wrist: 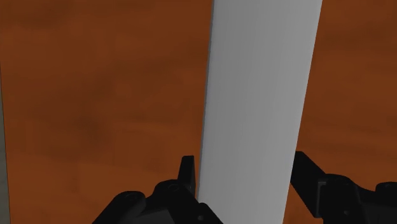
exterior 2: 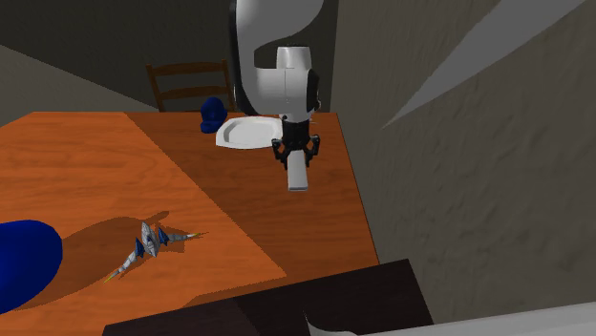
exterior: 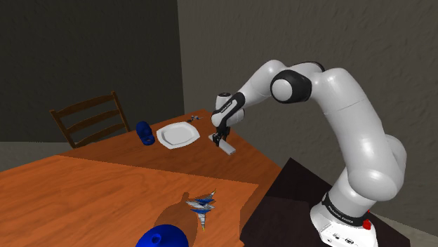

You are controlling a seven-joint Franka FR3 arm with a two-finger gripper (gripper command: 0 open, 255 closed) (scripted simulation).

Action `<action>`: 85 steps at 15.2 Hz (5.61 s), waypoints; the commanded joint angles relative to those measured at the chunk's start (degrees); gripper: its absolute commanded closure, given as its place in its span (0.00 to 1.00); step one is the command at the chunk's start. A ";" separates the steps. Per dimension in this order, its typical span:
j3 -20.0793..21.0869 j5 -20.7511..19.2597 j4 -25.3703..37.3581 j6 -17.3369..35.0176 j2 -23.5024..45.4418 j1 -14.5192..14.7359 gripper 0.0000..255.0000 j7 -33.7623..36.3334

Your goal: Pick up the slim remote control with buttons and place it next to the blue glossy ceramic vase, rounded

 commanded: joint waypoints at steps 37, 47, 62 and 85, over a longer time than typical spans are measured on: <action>-2.00 -2.33 -1.35 -19.23 -20.63 1.45 1.00 1.12; -1.70 -3.22 -1.53 -23.27 -24.87 3.40 1.00 3.78; 3.65 -6.00 -8.36 -21.38 -29.63 16.36 1.00 23.15; 8.76 -8.59 -2.33 -19.61 -21.42 28.59 1.00 41.64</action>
